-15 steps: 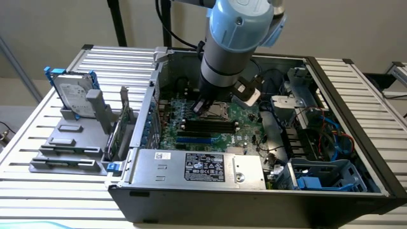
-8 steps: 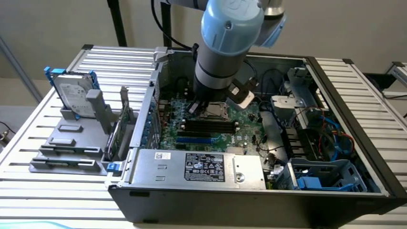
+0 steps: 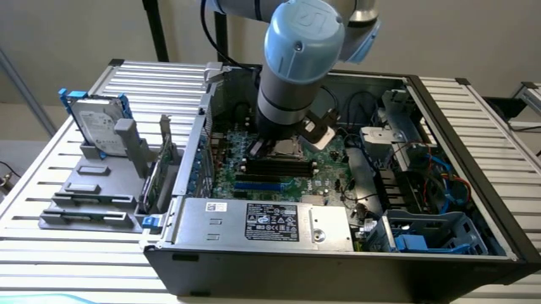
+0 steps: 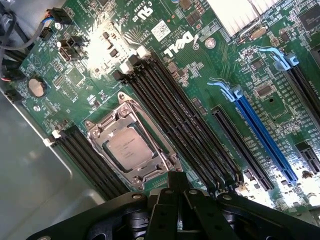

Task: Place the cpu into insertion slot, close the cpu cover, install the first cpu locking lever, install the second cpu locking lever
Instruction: 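Install the second cpu locking lever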

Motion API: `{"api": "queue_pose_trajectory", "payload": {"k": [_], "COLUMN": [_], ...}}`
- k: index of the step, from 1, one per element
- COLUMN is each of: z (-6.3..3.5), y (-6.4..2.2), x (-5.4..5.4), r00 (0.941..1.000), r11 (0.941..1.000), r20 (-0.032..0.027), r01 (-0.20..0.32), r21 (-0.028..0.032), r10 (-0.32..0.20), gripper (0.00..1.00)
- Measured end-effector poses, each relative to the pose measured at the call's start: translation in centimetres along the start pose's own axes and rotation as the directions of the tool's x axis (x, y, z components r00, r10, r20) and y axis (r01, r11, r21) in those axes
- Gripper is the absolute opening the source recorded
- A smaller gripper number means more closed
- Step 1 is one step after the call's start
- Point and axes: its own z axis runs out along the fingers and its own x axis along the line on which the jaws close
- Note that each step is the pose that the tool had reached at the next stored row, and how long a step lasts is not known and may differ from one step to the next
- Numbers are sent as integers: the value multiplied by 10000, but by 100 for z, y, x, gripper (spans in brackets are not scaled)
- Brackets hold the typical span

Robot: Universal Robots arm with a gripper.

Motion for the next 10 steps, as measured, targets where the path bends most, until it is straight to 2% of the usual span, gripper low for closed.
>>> {"api": "queue_pose_trajectory", "payload": {"k": [10], "z": [139], "y": [-56], "x": [-39], "r00": [10000], "r11": [10000], "r20": [-62], "r01": [43], "r21": [-83], "r10": [-44], "gripper": [11]}}
